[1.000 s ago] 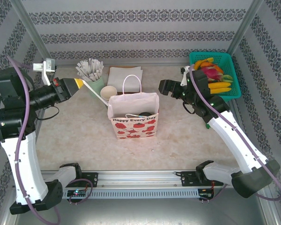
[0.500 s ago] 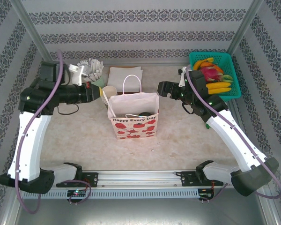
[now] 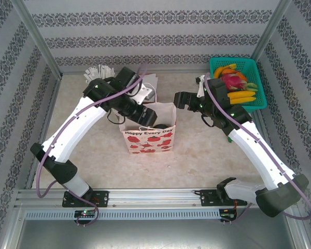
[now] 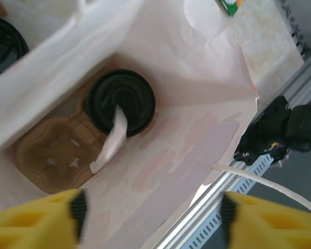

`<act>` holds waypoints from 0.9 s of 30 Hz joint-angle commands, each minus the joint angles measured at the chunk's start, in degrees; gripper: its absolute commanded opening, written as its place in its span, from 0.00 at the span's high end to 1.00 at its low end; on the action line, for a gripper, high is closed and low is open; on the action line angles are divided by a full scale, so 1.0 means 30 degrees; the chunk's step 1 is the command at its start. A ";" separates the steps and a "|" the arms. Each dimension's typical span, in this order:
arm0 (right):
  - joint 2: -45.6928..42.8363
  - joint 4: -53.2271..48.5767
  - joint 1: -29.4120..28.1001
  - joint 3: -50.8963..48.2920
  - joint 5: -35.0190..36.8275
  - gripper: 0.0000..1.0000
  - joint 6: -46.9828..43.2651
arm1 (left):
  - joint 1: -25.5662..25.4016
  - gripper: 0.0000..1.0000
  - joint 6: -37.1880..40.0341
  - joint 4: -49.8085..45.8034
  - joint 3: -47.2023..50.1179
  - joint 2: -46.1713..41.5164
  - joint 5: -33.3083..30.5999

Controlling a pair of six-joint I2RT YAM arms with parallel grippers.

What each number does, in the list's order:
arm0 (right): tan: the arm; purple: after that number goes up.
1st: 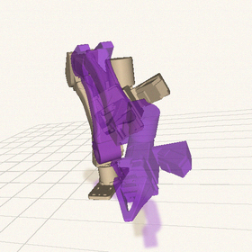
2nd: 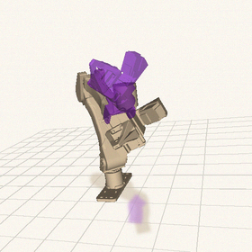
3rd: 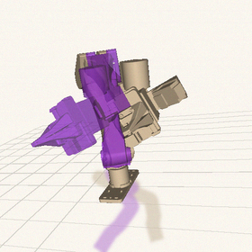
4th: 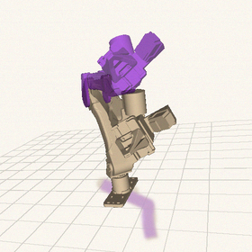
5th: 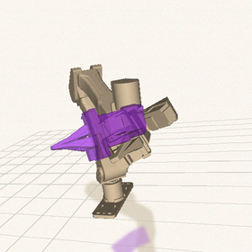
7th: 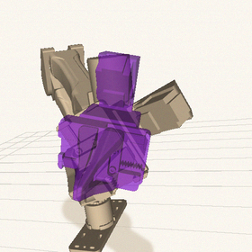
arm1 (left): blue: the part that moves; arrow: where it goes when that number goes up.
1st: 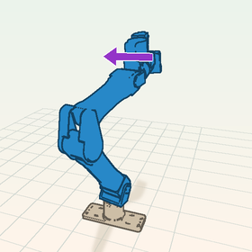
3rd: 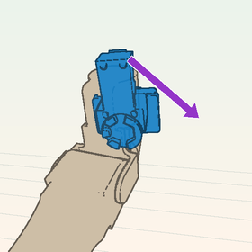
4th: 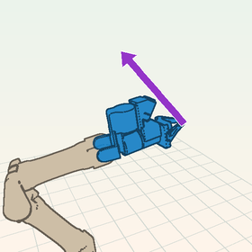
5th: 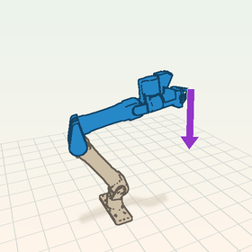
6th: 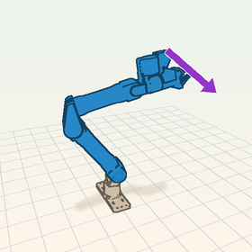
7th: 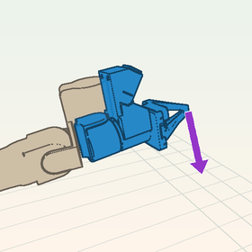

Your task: Pack the takeout coffee

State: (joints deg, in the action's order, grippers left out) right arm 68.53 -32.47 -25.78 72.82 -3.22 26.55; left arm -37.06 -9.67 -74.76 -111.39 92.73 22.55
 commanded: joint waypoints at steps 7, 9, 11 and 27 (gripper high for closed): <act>0.0833 -0.0783 -0.0410 -0.0844 -0.4931 0.02 -0.0393 | 0.4664 0.00 -0.2535 0.0677 0.4266 -0.5810 -0.3762; 0.1097 -0.0967 -0.0752 -0.0725 -0.5143 0.02 -0.0557 | 0.5140 0.00 -0.3013 0.0494 0.5467 -0.6439 -0.4002; 0.1262 -0.0940 -0.1053 -0.0668 -0.5136 0.02 -0.0625 | 0.5200 0.01 -0.3258 0.0729 0.6336 -0.6763 -0.3734; 0.2268 -0.0407 -0.2466 0.0848 -0.6320 0.02 -0.0559 | 0.5236 0.79 -0.3986 0.3963 0.7937 -0.4519 -0.0131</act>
State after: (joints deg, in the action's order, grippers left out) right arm 76.38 -33.67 -34.02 72.99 -24.27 24.88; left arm -21.63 -21.52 -64.62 -87.66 80.16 20.45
